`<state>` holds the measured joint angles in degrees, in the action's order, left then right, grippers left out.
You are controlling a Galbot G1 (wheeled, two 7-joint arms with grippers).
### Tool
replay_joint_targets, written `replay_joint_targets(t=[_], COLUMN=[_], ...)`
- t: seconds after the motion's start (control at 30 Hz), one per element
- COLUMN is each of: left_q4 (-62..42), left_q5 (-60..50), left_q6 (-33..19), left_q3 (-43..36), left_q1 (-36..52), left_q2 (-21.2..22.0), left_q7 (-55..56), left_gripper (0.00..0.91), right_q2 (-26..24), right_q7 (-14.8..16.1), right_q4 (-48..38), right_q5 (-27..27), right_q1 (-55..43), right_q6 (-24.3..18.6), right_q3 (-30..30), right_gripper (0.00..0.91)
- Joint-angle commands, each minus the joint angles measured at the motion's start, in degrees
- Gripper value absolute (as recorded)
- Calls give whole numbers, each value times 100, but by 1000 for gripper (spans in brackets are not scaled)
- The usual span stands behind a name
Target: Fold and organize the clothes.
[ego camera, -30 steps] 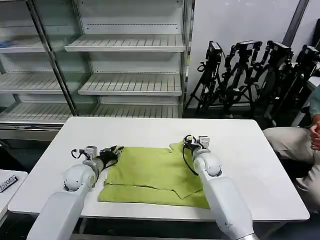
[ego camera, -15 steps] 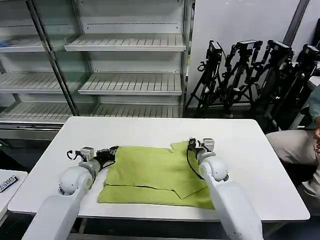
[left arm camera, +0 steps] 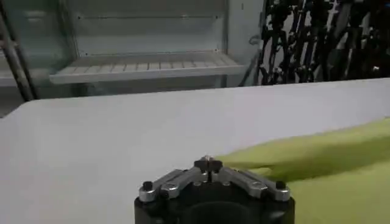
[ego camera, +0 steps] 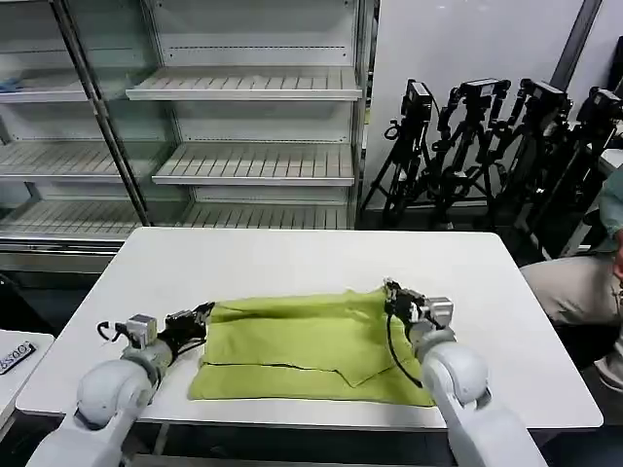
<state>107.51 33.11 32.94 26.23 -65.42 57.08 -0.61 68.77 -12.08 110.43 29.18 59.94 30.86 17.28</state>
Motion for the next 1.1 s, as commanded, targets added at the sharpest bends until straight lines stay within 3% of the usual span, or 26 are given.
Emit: replay_joint_targets(t=[0.03,0.67,0.87,1.1], left_q4=[741,1047,1033,1141], left_q5=[49,-110,-105,-226], left_q6=[-8,7,7,8], left_q3=[305,351,370,397], left_q1=[-847,-1182,-1211,-1374], left_q2=[-82,-30,-37,4], left_q7=[47,81,82,82], left_gripper=[10,10,10,10], right_q2=[-230,-219,-168,-90], right_q7=[33,65,16,83], right_q4=[904,1492,1289,1135], right_q5=[-74,-222,-389,-201], right_q1=[1104,1798,1847,1799], right_q6=[-38,-80,-66,7], right_q3=[325,556,605,640], right_gripper=[0,0,0,0])
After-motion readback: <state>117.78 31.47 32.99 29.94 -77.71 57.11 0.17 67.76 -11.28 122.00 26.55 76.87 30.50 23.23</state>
